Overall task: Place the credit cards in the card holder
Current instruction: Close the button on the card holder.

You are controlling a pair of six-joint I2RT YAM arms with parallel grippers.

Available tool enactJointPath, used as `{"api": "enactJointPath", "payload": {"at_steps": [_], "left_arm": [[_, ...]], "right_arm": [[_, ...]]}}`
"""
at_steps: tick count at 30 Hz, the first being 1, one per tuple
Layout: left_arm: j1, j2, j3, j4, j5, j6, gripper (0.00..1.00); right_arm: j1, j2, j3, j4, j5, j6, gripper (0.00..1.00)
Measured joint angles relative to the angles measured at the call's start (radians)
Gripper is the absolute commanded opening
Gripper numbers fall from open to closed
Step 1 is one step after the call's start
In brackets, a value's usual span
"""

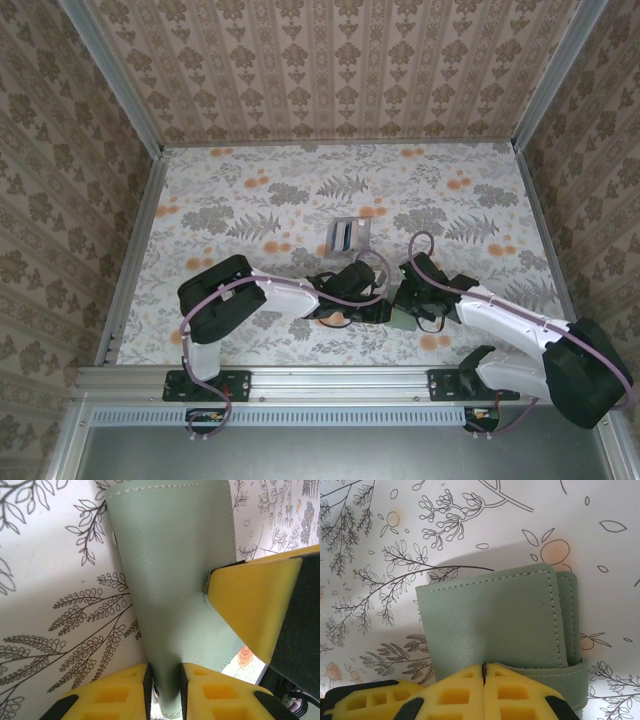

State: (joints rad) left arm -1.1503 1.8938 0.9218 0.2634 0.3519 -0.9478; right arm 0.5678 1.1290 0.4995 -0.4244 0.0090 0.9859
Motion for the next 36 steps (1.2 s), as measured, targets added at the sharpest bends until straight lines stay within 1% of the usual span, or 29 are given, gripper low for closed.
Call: {"api": "enactJointPath", "payload": {"at_steps": [7, 12, 17, 19, 22, 26, 28, 30, 31, 32, 34, 36], "left_arm": [[0.0, 0.002, 0.0, 0.007, 0.0, -0.003, 0.24], [0.0, 0.002, 0.0, 0.008, 0.001, -0.003, 0.24], [0.005, -0.003, -0.015, 0.036, 0.008, -0.007, 0.3], [0.005, -0.011, -0.03, 0.056, 0.008, -0.011, 0.34], [0.008, -0.035, -0.056, 0.066, -0.001, -0.013, 0.37], [0.022, -0.068, -0.086, 0.052, -0.016, -0.013, 0.38], [0.029, -0.077, -0.09, 0.041, -0.024, -0.013, 0.38], [0.034, -0.089, -0.095, 0.027, -0.033, -0.013, 0.4], [0.037, -0.101, -0.101, 0.017, -0.039, -0.01, 0.41], [0.04, -0.119, -0.111, 0.006, -0.046, -0.008, 0.41], [0.043, -0.164, -0.131, -0.016, -0.065, 0.0, 0.42], [0.05, -0.227, -0.151, -0.053, -0.091, 0.01, 0.43]], "right_arm": [[-0.029, -0.065, -0.072, 0.07, -0.027, -0.016, 0.0], [-0.042, -0.126, -0.159, 0.188, -0.074, -0.031, 0.0], [-0.092, -0.238, -0.281, 0.321, -0.153, -0.052, 0.0], [-0.108, -0.27, -0.298, 0.326, -0.176, -0.064, 0.0], [-0.135, -0.276, -0.299, 0.312, -0.208, -0.074, 0.0], [-0.21, -0.224, -0.299, 0.351, -0.317, -0.075, 0.0], [-0.23, -0.185, -0.292, 0.381, -0.366, -0.084, 0.0], [-0.237, -0.149, -0.275, 0.393, -0.404, -0.098, 0.05], [-0.238, -0.138, -0.265, 0.391, -0.42, -0.102, 0.1], [-0.238, -0.132, -0.256, 0.379, -0.436, -0.106, 0.17], [-0.238, -0.137, -0.235, 0.335, -0.46, -0.119, 0.35], [-0.238, -0.153, -0.196, 0.276, -0.473, -0.141, 0.42]]}}
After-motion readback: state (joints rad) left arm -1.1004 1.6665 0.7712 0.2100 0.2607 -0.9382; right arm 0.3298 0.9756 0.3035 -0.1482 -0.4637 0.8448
